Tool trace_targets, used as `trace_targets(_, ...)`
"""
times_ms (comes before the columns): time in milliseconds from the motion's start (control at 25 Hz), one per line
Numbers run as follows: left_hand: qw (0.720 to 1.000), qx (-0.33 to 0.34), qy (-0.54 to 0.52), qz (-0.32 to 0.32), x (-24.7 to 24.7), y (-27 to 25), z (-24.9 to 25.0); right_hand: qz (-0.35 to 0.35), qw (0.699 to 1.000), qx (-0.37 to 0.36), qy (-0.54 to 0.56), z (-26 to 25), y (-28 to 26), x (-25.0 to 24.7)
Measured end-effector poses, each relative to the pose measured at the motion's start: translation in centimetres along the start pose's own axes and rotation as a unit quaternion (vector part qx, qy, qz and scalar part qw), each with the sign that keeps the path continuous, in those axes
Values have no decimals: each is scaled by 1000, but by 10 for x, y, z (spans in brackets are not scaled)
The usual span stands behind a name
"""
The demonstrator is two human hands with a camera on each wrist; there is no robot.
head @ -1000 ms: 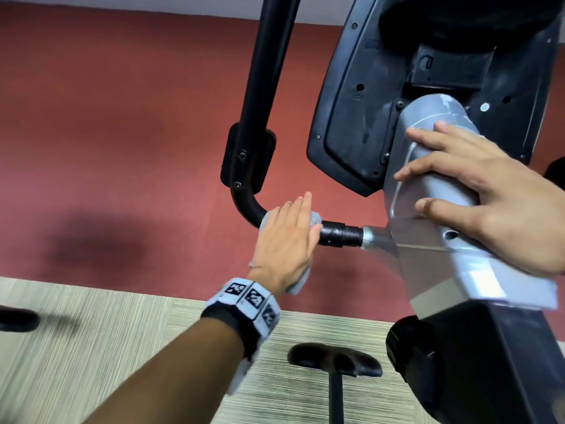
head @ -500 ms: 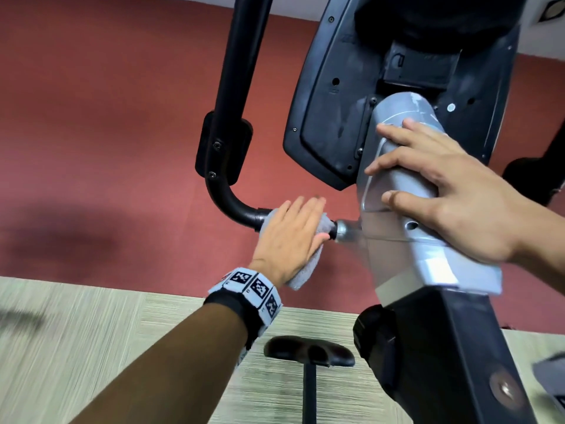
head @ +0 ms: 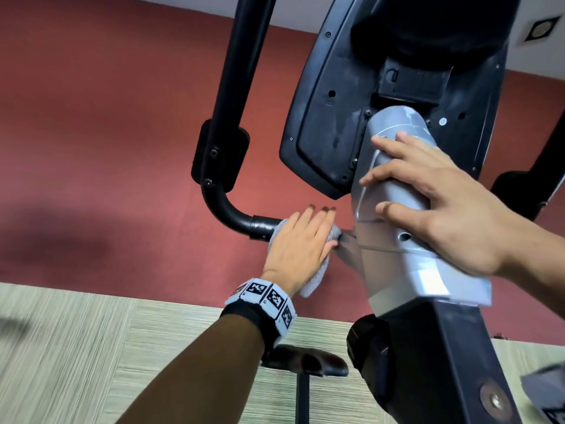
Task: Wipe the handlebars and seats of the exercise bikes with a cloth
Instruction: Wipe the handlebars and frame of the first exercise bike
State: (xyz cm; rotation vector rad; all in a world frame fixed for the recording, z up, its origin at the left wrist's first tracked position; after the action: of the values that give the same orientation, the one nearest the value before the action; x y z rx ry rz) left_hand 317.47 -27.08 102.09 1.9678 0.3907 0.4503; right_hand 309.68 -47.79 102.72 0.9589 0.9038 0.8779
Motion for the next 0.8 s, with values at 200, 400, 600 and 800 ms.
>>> trace_targets(200, 996, -84, -35, -23, -1, 9, 0, 5, 1000, 2, 4, 1, -1, -1)
trace_targets(400, 999, 16, -29, -22, 0, -1, -1, 2, 1000, -3, -1, 0, -1, 0)
trace_targets(600, 999, -2, -27, -41, 4, 3, 0, 5, 1000, -3, -4, 0, -1, -1)
trace_targets(800, 996, -20, -29, -80, -7, -10, -15, 0, 1000, -8, -2, -1, -2, -1)
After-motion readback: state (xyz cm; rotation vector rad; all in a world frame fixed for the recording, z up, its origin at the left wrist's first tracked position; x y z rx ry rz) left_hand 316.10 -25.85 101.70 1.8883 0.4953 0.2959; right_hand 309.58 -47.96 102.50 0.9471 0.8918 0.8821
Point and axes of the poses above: each hand's wrist, its own y-axis towards the middle knuckle, its own x-axis out of the palm, z = x × y, the point moved 8 cm from there along y, towards the middle knuckle, and after that the axes turned 8 degrees about z, right-handed, at the moved point
